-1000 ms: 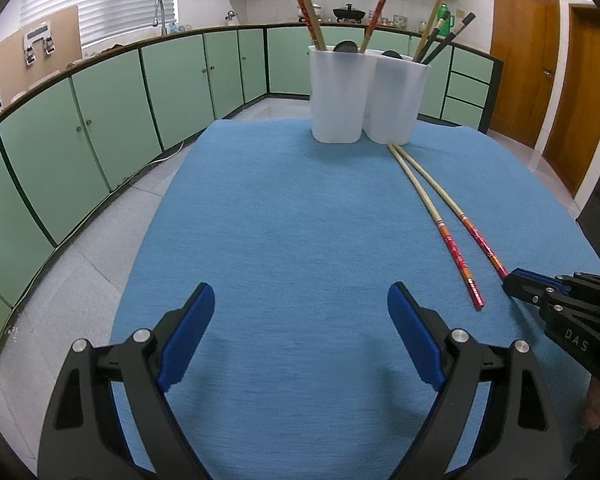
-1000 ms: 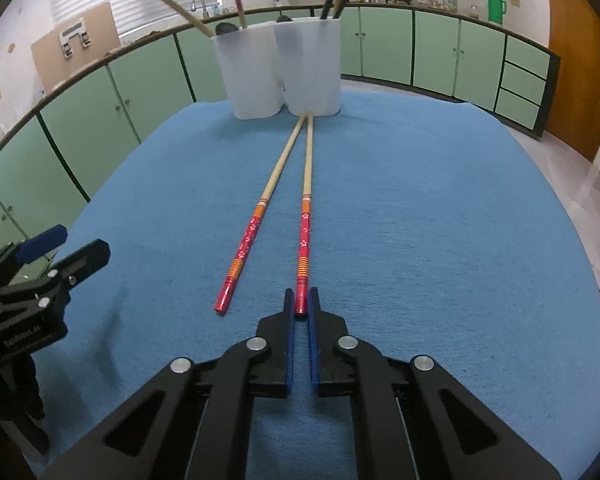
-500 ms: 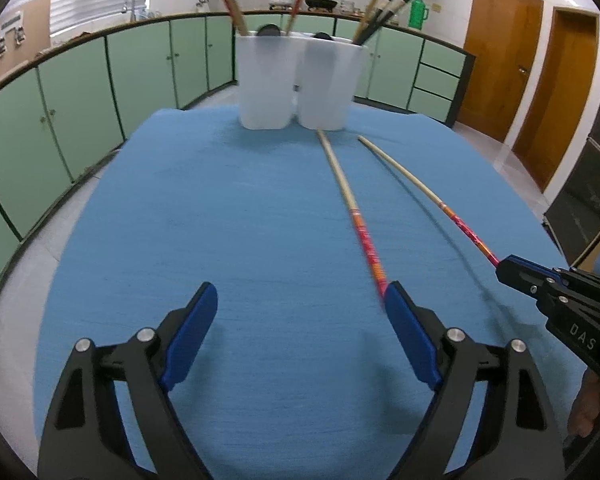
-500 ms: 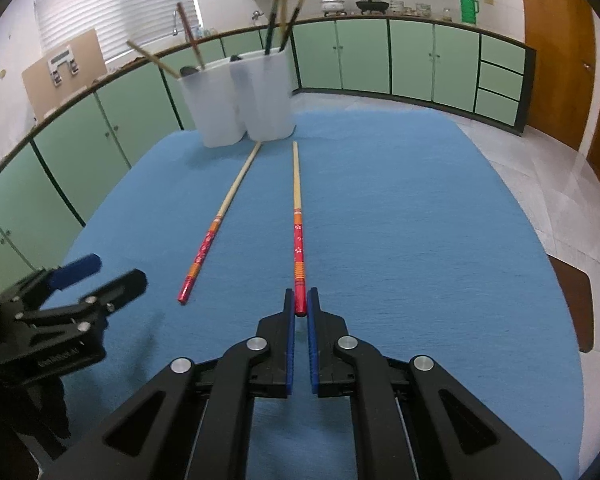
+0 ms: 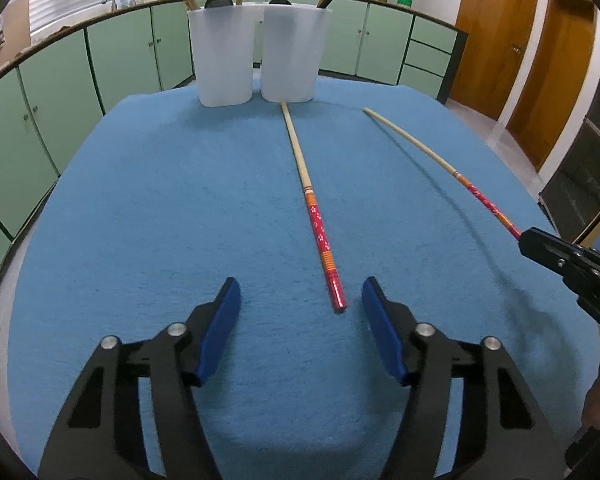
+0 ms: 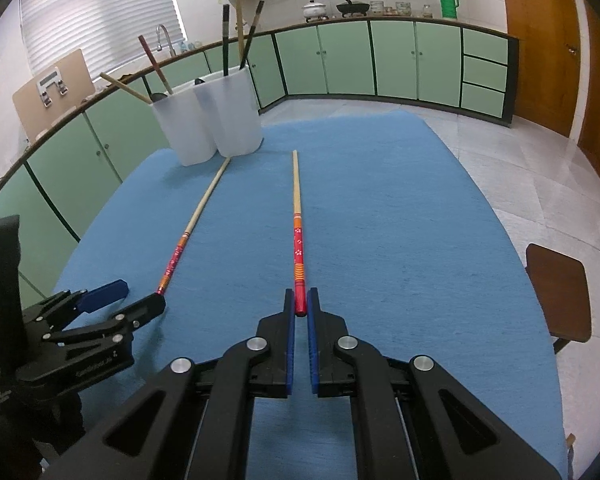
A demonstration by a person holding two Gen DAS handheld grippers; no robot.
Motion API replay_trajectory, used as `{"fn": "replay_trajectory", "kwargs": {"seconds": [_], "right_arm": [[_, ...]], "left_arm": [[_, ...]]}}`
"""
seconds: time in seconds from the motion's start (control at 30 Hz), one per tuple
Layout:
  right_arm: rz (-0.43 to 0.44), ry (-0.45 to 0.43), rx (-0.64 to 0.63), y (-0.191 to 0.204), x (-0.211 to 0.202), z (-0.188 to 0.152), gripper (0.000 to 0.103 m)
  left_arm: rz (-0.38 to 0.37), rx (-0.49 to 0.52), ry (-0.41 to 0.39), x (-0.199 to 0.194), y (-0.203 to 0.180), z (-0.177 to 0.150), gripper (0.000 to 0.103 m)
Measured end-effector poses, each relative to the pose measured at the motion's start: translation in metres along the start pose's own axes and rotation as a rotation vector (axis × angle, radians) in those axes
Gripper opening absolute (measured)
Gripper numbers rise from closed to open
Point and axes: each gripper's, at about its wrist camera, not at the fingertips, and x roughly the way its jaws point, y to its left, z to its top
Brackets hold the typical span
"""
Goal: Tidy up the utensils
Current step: 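Grasp the other red-patterned chopstick tip with the left tool, then lift both red-patterned chopsticks and carry them up over the holder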
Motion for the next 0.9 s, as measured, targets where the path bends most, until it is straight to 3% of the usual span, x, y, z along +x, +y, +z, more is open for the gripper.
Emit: {"fn": "replay_trajectory", "kwargs": {"seconds": [0.2,0.27,0.37,0.63,0.9], "right_arm": [[0.006,0.003,0.013,-0.005,0.002,0.000,0.006],[0.006,0.002,0.016,-0.007,0.001,0.000,0.006],[0.004,0.004,0.015,-0.007,0.002,-0.001,0.006],[-0.008,-0.009,0.002,-0.004,-0.003,0.002,0.006],[-0.019,-0.043,-0.028,0.004,-0.015,0.009,0.006]], "left_arm": [[0.023,0.018,0.007,0.002,-0.008,0.002,0.041],[0.023,0.024,0.008,0.002,-0.010,0.002,0.023],[0.025,0.030,0.009,0.003,-0.012,0.002,0.009],[0.029,0.030,0.003,-0.004,-0.010,0.002,0.005],[0.044,0.057,-0.078,-0.037,-0.010,0.013,0.005]]}}
